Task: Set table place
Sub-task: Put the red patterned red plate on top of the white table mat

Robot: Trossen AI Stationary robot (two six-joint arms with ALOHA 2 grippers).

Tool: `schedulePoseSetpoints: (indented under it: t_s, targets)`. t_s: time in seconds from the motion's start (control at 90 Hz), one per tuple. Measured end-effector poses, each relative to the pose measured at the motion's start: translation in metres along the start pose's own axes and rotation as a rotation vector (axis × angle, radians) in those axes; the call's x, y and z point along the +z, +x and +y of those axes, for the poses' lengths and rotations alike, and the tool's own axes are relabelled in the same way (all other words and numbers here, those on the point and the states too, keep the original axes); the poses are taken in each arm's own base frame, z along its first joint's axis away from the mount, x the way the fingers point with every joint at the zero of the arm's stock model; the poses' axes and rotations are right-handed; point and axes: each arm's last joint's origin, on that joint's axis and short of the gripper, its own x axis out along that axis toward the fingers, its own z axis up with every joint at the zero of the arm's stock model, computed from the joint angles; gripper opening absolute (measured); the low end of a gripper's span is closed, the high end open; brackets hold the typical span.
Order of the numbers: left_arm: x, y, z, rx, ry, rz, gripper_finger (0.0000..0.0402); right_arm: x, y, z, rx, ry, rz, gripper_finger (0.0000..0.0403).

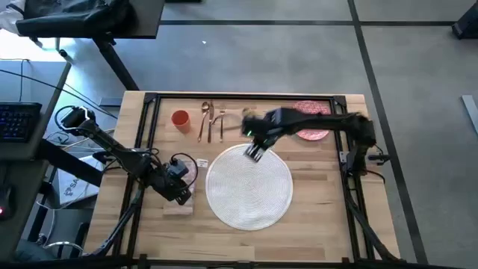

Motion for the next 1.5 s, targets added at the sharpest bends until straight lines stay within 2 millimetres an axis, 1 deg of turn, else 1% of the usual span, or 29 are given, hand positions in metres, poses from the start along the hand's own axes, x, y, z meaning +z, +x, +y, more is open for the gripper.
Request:
schedulePoseSetpoints:
  t_s: [0.078, 0.156, 0.244, 0.344, 0.456, 0.533, 0.589, 0.689, 0.811, 0.967, 1.111, 1.267, 1.367, 1.5]
  targets:
    - [0.0, 0.0, 0.0, -0.001, -0.028, 0.0, 0.0, -0.005, -0.002, -0.036, -0.043, 0.059, -0.004, 0.0001]
    - [0.001, 0.0, -0.001, -0.013, -0.052, -0.015, 0.0, -0.014, 0.004, -0.071, -0.071, 0.124, 0.006, 0.0001]
    - [0.005, 0.001, -0.004, -0.042, -0.089, -0.046, 0.0, -0.029, 0.021, -0.106, -0.081, 0.215, 0.028, 0.0001]
    - [0.014, 0.002, -0.01, -0.108, -0.138, -0.079, 0.0, -0.047, 0.043, -0.14, -0.048, 0.299, 0.057, 0.0004]
    - [0.028, 0.002, -0.018, -0.202, -0.167, -0.163, 0.0, -0.062, 0.069, -0.167, -0.005, 0.361, 0.086, 0.0026]
    - [0.042, 0.002, -0.02, -0.248, -0.219, -0.235, 0.0, -0.07, 0.081, -0.182, -0.011, 0.373, 0.1, 0.0047]
    - [0.052, 0.001, -0.02, -0.249, -0.255, -0.275, 0.0, -0.072, 0.087, -0.191, -0.026, 0.369, 0.086, 0.0064]
    - [0.075, -0.004, -0.021, -0.206, -0.267, -0.327, 0.0, -0.077, 0.093, -0.207, -0.094, 0.357, 0.071, 0.009]
    - [0.107, -0.01, -0.021, -0.134, -0.251, -0.383, 0.0, -0.081, 0.099, -0.227, -0.131, 0.375, 0.049, 0.0102]
    - [0.145, -0.009, -0.019, -0.078, -0.25, -0.418, 0.0, -0.088, 0.106, -0.244, -0.151, 0.408, 0.024, 0.0097]
    - [0.176, -0.003, -0.018, -0.041, -0.174, -0.416, 0.0, -0.098, 0.116, -0.244, -0.147, 0.4, 0.064, 0.0083]
    - [0.213, 0.002, -0.012, -0.068, -0.077, -0.36, 0.0, -0.107, 0.132, -0.233, -0.115, 0.439, 0.136, 0.007]
    - [0.236, 0.002, -0.004, -0.074, -0.048, -0.341, 0.0, -0.104, 0.139, -0.221, -0.091, 0.453, 0.148, 0.0063]
    - [0.257, 0.004, 0.007, -0.049, 0.009, -0.326, 0.0, -0.093, 0.145, -0.199, -0.018, 0.476, 0.114, 0.0056]
